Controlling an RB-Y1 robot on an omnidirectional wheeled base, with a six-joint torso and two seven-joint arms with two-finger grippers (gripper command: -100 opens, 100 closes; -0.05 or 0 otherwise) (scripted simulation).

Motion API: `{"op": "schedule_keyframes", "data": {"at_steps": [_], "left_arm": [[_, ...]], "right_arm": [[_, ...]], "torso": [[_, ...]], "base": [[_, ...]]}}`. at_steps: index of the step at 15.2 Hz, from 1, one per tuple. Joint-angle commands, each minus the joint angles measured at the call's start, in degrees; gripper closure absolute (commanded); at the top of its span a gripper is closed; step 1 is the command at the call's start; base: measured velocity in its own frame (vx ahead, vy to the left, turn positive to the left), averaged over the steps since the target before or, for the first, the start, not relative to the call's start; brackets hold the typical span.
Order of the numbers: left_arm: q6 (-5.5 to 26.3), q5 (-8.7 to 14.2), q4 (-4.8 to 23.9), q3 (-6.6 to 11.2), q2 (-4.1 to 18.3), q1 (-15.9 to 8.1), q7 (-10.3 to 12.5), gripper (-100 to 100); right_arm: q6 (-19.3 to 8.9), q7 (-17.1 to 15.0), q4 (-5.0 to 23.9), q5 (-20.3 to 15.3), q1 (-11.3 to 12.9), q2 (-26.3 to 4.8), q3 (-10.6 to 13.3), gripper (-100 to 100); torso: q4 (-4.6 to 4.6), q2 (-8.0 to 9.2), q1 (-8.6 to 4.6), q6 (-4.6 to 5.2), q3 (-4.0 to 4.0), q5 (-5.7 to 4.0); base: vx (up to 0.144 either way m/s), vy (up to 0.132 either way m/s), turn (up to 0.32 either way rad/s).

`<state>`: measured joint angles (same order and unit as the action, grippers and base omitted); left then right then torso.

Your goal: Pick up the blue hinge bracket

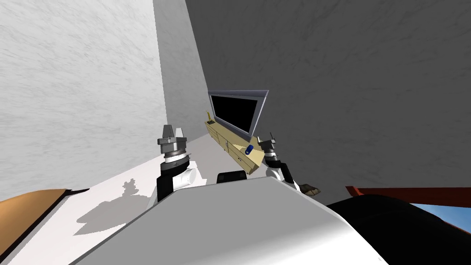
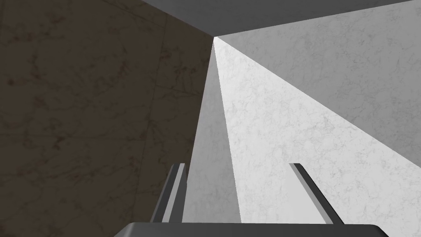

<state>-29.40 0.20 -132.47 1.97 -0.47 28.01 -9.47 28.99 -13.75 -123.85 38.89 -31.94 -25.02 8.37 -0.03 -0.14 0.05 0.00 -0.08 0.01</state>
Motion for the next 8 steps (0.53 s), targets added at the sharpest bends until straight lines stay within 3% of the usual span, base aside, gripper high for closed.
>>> {"op": "schedule_keyframes", "data": {"at_steps": [1, 2, 3, 7, 8], "left_arm": [[0.0, 0.0, 0.0, 0.0, 0.0, 0.0, 0.0, 0], [0.0, 0.0, 0.0, 0.0, 0.0, 0.0, 0.0, 0], [0.0, 0.0, 0.0, 0.0, 0.0, 0.0, 0.0, 0], [0.0, 0.0, 0.0, 0.0, 0.0, 0.0, 0.0, 0], [0.0, 0.0, 0.0, 0.0, 0.0, 0.0, 0.0, 0]], "right_arm": [[-0.11, -0.26, 0.21, 2.86, 0.11, -0.42, 0.03, -100], [-0.11, -0.26, 0.21, 3.38, 0.11, -0.42, 0.03, -100], [-0.5, -1.39, 1.13, 5.14, 0.01, -3.08, 1.07, -100], [-0.5, -1.39, 1.13, 9.25, 0.01, -3.08, 1.07, -100], [-0.91, -2.57, 2.08, 11.23, -0.1, -5.77, 2.16, -100]], "torso": [[0.0, 0.0, 0.0, 0.0, 0.0, 0.0], [0.0, 0.02, -0.02, 0.01, 0.01, 0.0], [0.01, 0.06, -0.03, 0.01, 0.03, -0.01], [0.0, 0.03, -0.01, 0.01, 0.01, 0.0], [0.01, 0.07, -0.02, 0.01, 0.04, -0.01]], "base": [[0.019, 0.003, -0.006], [0.009, 0.002, -0.016], [0.025, 0.015, 0.104], [0.024, 0.009, 0.031], [0.024, 0.014, 0.088]]}}
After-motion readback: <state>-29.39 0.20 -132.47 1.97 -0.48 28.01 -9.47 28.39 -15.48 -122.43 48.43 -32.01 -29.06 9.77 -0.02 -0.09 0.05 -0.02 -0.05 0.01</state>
